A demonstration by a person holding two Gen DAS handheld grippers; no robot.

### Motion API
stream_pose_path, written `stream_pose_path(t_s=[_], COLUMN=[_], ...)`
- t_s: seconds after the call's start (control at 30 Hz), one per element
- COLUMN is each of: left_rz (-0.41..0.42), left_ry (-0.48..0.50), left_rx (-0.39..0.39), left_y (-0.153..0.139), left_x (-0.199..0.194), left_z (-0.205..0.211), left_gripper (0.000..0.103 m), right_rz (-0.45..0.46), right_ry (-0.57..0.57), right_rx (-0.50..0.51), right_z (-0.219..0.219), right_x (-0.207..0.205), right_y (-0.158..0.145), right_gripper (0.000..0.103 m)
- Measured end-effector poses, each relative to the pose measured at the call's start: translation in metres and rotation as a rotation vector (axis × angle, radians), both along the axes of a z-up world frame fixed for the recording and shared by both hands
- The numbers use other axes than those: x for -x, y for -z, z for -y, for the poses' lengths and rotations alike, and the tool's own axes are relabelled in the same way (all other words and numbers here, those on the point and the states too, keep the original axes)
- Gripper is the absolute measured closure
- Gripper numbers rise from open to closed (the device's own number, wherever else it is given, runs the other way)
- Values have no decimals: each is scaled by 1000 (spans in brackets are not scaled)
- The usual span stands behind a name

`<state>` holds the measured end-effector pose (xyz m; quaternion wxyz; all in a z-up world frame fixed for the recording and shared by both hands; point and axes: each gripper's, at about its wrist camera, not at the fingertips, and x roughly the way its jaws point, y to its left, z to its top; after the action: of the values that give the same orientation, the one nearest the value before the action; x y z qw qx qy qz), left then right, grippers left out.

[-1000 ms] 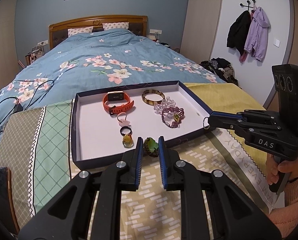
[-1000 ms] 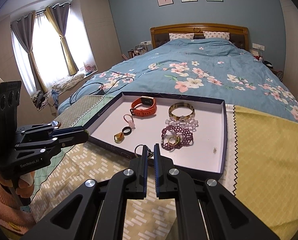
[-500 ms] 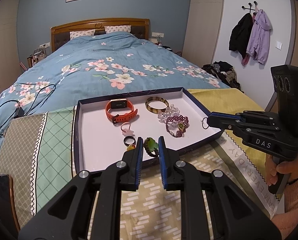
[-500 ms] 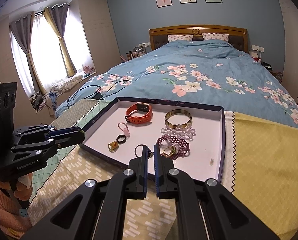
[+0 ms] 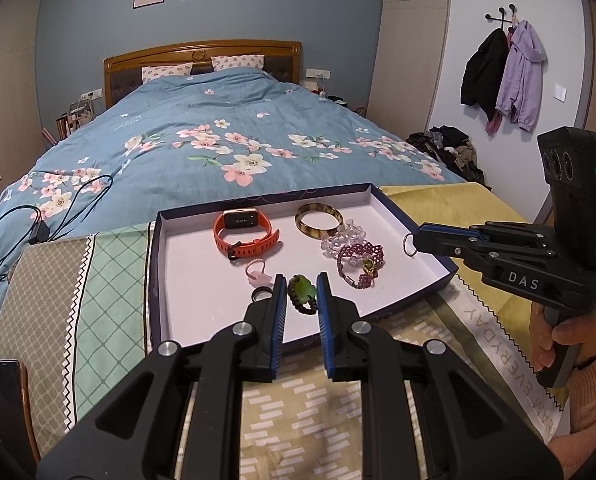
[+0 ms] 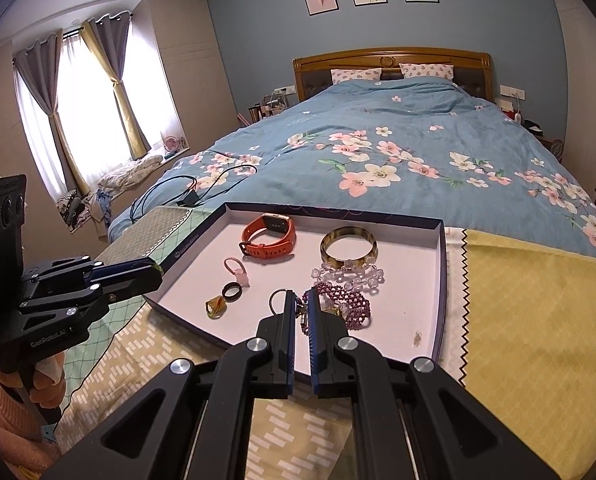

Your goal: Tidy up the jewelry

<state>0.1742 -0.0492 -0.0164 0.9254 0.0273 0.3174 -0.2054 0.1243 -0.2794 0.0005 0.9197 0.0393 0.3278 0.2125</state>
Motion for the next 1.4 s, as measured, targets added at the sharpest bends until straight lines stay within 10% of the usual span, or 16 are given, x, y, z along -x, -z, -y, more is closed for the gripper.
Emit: stream_pose_path(t_s=[1.4], left_rz=[-26], left_ry=[-27], left_rx=[-9], left_y=[14], left_x=[-30], left_z=[0], left_gripper=[87], right_rz=[-29], right_ry=[21], right_rx=[9], right_z=[4], right_x=[-25], right_y=[13], right_gripper=[98])
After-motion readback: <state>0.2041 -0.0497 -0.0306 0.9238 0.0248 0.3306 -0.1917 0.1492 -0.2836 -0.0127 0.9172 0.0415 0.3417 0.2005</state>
